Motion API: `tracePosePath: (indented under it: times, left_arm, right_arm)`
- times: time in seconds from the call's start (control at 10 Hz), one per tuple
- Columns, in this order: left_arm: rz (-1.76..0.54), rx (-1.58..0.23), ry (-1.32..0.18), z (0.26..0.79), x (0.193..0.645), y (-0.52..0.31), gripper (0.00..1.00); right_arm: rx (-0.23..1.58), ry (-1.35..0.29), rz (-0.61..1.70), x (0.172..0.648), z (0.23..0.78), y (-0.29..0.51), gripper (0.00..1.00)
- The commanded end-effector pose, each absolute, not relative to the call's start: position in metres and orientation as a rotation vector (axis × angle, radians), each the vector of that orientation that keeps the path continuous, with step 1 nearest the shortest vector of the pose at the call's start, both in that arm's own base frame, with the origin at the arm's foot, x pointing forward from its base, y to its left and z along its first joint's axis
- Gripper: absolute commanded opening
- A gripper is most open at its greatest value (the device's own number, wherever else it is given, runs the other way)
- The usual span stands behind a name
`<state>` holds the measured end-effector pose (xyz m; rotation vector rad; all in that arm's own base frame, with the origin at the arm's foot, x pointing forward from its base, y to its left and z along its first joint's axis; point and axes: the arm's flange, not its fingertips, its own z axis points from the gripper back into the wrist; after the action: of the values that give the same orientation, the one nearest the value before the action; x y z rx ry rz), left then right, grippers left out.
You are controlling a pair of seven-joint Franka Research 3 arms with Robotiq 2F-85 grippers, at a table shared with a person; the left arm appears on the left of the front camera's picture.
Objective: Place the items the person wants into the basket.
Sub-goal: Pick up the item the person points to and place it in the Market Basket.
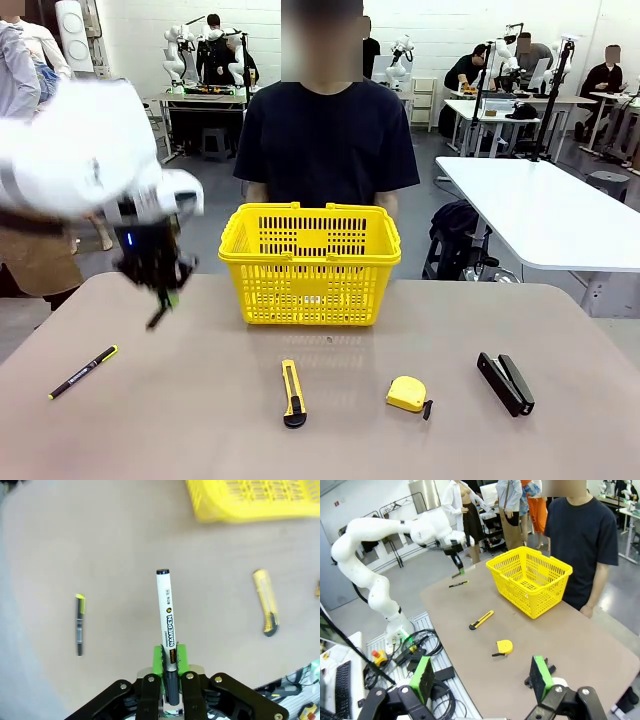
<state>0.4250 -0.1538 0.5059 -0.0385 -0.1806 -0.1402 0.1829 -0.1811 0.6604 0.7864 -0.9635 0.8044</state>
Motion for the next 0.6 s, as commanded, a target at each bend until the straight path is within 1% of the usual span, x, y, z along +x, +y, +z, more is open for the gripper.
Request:
tracePosePath:
  times: [0.0, 0.2, 0.5]
  left_arm:
    - [-0.181, -0.052, -0.250, 0.559, 0.435, -0.151, 0.00]
    - [-0.188, -0.061, -0.284, 0.588, 0.431, -0.152, 0.00]
    - [-0.175, -0.063, -0.287, 0.598, 0.428, -0.151, 0.00]
  right_arm:
    - [0.801, -0.982, 0.818, 0.184, 0.663, -0.181, 1.00]
    - [0.801, -0.982, 0.818, 0.184, 0.663, -0.181, 1.00]
    - [0.801, -0.982, 0.818, 0.184, 0.663, -0.181, 1.00]
